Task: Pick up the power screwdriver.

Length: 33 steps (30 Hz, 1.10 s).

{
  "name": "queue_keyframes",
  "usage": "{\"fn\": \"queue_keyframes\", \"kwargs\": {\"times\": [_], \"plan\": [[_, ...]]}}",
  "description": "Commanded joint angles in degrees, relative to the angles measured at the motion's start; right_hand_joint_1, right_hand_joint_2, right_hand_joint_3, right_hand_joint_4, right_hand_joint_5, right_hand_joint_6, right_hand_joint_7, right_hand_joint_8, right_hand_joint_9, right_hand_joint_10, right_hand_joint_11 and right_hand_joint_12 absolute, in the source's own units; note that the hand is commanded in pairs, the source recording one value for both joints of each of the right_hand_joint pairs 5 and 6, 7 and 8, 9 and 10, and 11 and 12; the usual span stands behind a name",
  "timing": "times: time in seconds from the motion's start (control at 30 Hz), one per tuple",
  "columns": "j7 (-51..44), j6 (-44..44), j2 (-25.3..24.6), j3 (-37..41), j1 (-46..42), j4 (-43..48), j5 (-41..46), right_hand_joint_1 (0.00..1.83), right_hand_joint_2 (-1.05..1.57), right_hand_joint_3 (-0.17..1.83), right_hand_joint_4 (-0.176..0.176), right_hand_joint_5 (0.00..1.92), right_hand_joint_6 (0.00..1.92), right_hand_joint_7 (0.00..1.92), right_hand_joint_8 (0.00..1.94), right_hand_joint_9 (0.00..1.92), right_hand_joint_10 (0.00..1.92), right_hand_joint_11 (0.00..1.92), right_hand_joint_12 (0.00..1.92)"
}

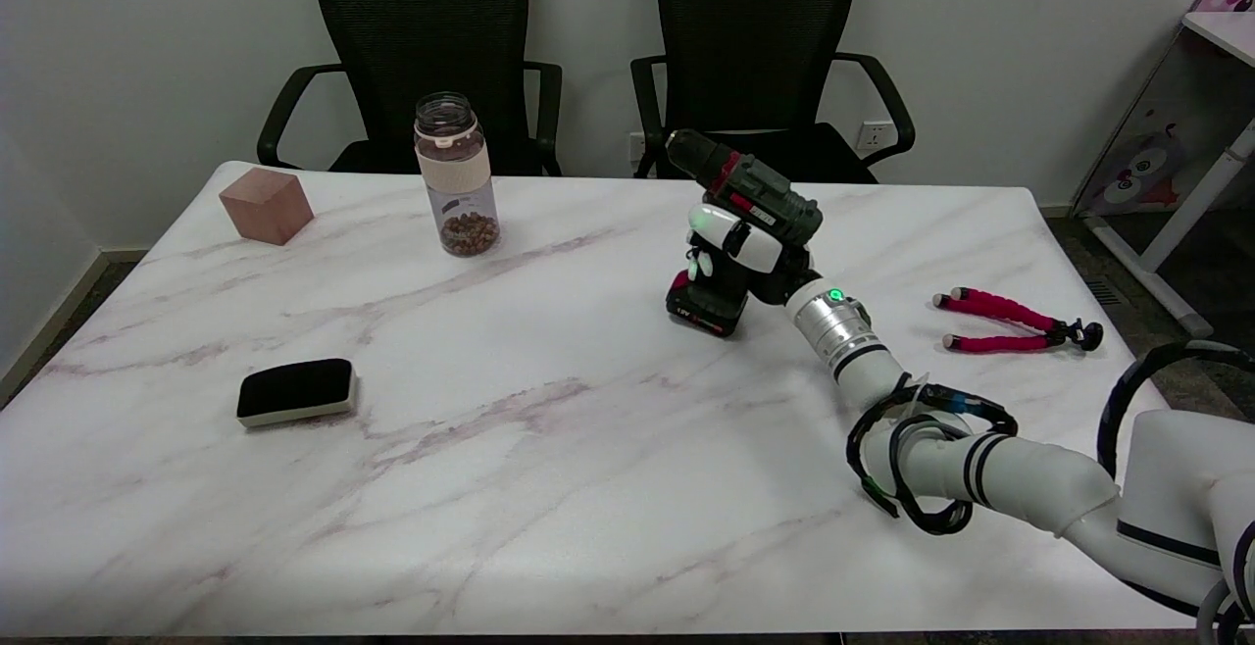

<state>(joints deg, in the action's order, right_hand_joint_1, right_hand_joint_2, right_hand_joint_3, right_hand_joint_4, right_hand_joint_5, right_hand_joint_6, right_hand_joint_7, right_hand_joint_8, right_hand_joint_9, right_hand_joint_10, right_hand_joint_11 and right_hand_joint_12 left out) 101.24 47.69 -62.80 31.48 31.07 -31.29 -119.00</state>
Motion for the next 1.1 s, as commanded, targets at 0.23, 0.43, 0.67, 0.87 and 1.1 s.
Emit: {"fn": "queue_keyframes", "kwargs": {"times": [0.23,0.43,0.67,0.87,1.1], "plan": [[0.01,-0.31,-0.30,-0.36,0.49,0.00,-0.38,0.88,0.39,0.81,0.018,1.67,1.67,1.67,1.67,1.92,1.92,1.39,1.39],[-0.54,-0.31,-0.39,-0.33,0.57,-0.32,-0.44,0.87,0.39,0.78,0.176,1.92,1.92,1.92,1.92,1.92,1.92,1.45,1.45],[-3.77,-0.15,-0.39,0.10,0.57,-1.71,-0.09,0.92,0.40,0.74,0.176,1.92,1.92,1.92,1.92,1.92,1.92,1.48,1.48],[-3.77,1.16,0.16,0.27,0.57,-3.93,-0.09,0.94,0.44,0.78,0.176,1.92,1.92,1.92,1.92,1.92,1.92,1.53,1.53],[-3.77,2.97,2.17,0.45,0.57,-8.92,-0.11,0.95,0.46,0.76,0.176,1.92,1.92,1.92,1.92,1.92,1.92,1.61,1.61]]}}
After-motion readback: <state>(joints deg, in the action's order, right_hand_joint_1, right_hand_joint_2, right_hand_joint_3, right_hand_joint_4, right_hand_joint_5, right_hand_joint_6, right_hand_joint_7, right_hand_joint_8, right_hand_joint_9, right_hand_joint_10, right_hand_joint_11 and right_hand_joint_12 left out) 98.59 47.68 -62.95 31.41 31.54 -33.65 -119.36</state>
